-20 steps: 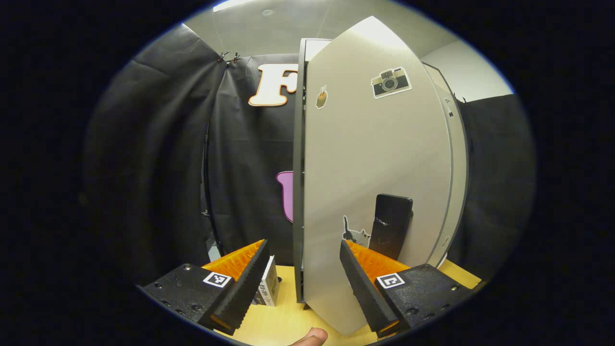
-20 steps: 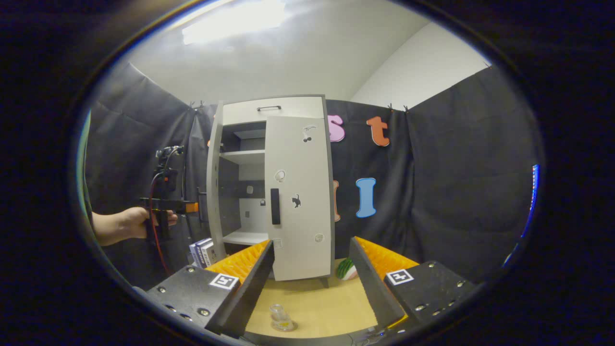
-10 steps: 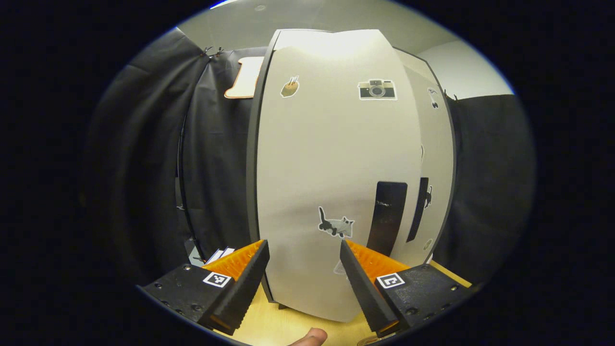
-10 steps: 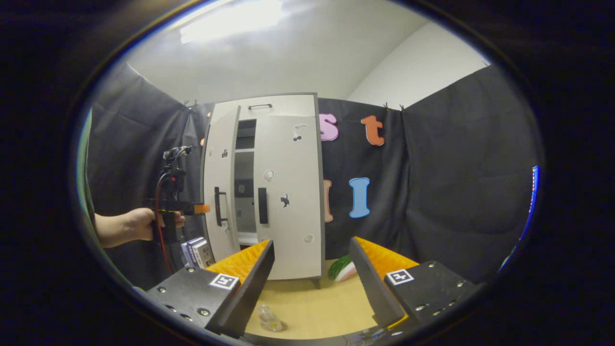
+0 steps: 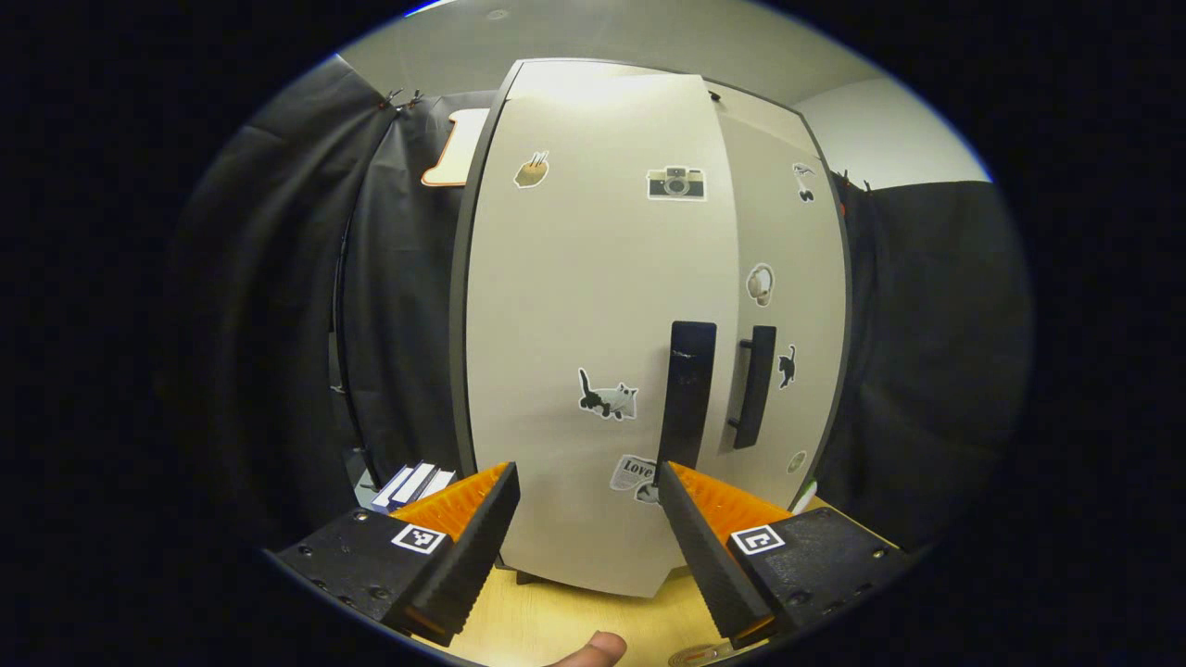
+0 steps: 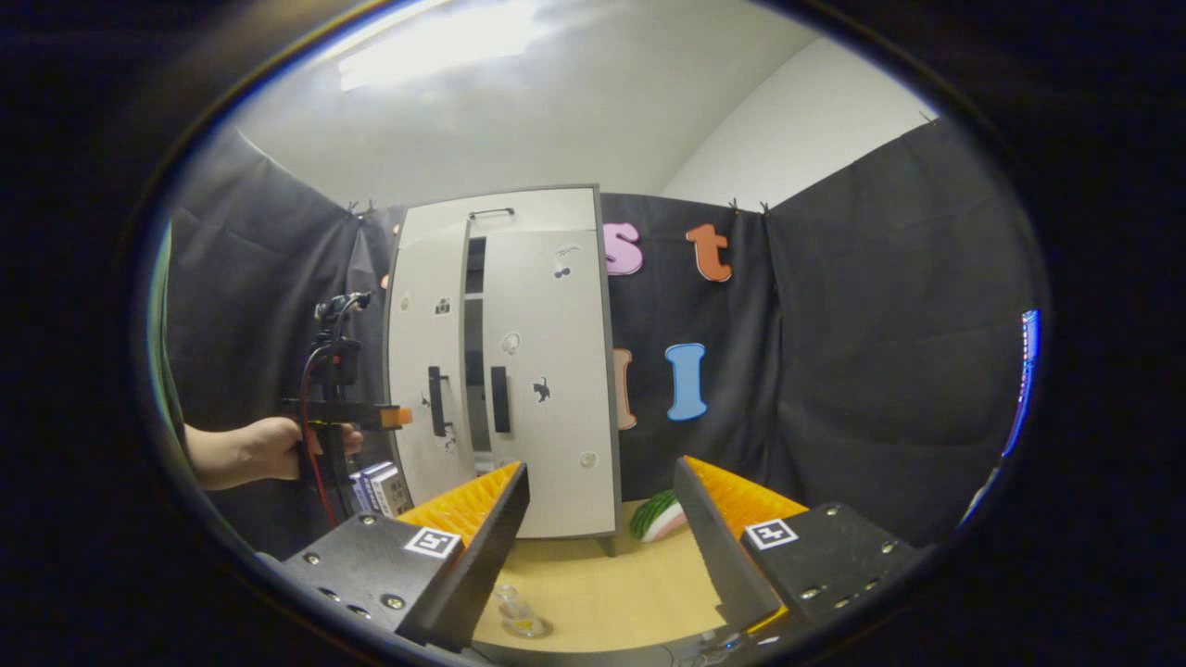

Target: Grasp the bottle in the cabinet with the left hand and place it on the coaster, then close the right door with the right hand and the left door with the left hand.

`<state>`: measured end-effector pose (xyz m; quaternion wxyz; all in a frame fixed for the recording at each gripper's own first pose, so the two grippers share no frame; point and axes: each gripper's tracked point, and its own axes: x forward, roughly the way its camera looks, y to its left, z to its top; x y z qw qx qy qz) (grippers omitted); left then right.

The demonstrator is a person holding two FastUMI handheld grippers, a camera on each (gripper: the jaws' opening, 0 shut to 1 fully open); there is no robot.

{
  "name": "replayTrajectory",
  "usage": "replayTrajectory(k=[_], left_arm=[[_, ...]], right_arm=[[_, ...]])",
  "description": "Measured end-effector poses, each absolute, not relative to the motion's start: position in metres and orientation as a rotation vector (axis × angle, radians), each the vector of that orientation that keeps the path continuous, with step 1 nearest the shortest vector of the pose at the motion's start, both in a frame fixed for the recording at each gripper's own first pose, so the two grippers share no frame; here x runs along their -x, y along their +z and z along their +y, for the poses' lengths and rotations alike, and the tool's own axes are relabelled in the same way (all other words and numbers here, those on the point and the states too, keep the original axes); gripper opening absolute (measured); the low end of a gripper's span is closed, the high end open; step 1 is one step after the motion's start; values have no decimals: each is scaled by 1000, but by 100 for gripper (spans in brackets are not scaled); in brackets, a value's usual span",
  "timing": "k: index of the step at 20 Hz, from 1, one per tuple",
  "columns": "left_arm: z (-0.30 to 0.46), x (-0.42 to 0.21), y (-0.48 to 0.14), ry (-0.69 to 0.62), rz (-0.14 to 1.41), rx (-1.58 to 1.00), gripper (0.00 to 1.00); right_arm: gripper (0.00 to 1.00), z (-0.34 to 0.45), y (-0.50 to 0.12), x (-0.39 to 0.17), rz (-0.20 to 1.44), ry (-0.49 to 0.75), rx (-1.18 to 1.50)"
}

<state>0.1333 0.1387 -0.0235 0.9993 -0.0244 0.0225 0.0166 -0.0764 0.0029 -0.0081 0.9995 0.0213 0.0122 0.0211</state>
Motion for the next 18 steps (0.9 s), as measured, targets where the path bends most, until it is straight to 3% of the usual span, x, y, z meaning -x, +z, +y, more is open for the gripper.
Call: replayTrajectory(k=[18], left_arm=[[92,-52,-17,-94,38,-24,96]], right_arm=[[96,41,13,79,-32,41,-40]])
